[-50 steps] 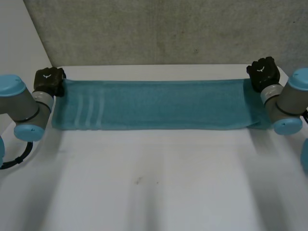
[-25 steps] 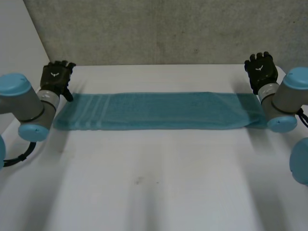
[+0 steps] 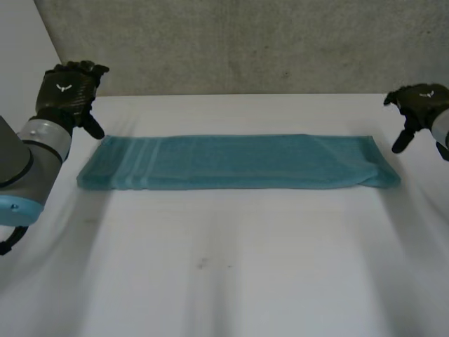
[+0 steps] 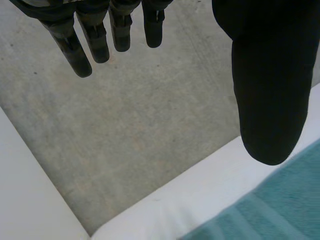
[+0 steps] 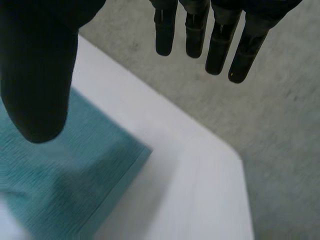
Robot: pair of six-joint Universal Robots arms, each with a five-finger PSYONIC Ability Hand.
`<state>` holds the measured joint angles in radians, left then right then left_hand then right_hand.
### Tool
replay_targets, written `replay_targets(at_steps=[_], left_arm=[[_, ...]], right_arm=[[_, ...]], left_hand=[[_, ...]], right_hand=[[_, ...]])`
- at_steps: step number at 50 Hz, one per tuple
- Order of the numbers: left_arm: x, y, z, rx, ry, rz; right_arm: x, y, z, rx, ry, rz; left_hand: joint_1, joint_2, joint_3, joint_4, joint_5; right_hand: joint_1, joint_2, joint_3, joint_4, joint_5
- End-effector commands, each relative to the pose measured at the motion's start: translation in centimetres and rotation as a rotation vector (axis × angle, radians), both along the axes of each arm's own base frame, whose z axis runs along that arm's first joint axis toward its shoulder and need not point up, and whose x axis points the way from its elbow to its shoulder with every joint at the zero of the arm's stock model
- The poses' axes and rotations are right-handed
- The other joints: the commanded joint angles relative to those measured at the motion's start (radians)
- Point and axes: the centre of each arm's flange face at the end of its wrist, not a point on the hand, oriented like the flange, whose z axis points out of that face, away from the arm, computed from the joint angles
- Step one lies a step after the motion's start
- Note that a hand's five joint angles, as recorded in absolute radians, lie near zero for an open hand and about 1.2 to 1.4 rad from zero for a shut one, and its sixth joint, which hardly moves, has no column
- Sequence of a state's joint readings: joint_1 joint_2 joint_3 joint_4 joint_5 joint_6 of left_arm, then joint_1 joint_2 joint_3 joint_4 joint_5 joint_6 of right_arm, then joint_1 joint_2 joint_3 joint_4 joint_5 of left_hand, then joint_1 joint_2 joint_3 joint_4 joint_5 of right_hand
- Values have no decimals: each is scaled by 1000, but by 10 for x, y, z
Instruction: Fold the laundry
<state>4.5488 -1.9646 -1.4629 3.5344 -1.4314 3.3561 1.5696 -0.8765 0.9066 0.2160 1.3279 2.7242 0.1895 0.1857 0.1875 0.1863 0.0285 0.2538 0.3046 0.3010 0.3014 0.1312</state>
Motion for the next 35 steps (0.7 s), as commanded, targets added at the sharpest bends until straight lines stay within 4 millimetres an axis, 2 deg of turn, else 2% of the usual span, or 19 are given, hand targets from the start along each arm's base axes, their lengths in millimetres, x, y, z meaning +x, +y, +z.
replay_targets(at_steps=[1,3,4,6,15,17,21,22,23,24,25,31,33,34,35], left_arm=[[-6,8,-9,37,18,-21],[-7,9,-11,42,17,-24],[-7,9,-11,42,17,-24],[-8,9,-13,46,16,-27],[-12,10,-15,52,15,-36],[-11,10,-16,54,14,-35],[-11,10,-16,54,14,-35],[-11,10,-16,54,14,-35],[-11,10,-16,54,14,-35],[-11,10,-17,55,14,-35],[-11,10,-17,55,14,-35],[-11,11,-16,55,14,-35],[-10,12,-15,54,15,-33],[-10,12,-15,54,15,-33],[-10,13,-15,54,14,-35]], right_arm=[[-21,-4,-23,110,-58,-16],[-25,-10,-45,161,-84,-19],[-25,-10,-45,162,-84,-19],[-28,-13,-62,198,-96,-26],[-31,-19,-92,250,-100,-33],[-31,-19,-102,273,-103,-31],[-31,-19,-106,279,-104,-30],[-31,-19,-107,276,-103,-31],[-31,-19,-107,276,-103,-31],[-31,-21,-107,267,-102,-32],[-32,-23,-106,252,-100,-36],[-39,-30,-104,189,-87,-61],[-57,-35,-100,160,-68,-112],[-57,-35,-100,160,-68,-113],[-68,-38,-92,138,-55,-144]], left_hand=[[24,28,26,27,10],[24,28,26,27,10],[24,28,26,27,10],[30,34,32,33,16],[33,37,35,36,19],[33,37,35,36,19],[33,37,35,36,19],[33,37,35,36,19],[33,37,35,36,19],[33,37,35,36,19],[33,37,35,36,19],[33,37,35,36,19],[33,37,35,36,19],[33,37,35,36,19],[33,37,35,36,19]], right_hand=[[230,180,183,183,179],[254,203,207,206,202],[254,203,207,206,202],[289,238,242,241,237],[313,262,265,265,261],[386,335,338,338,334],[476,426,429,429,425],[675,624,628,627,623],[677,626,630,629,625],[982,931,935,934,930],[1141,1090,1094,1093,1089],[1142,1092,1095,1095,1091],[1142,1092,1095,1095,1091],[1142,1092,1095,1095,1091],[1142,1092,1095,1095,1091]])
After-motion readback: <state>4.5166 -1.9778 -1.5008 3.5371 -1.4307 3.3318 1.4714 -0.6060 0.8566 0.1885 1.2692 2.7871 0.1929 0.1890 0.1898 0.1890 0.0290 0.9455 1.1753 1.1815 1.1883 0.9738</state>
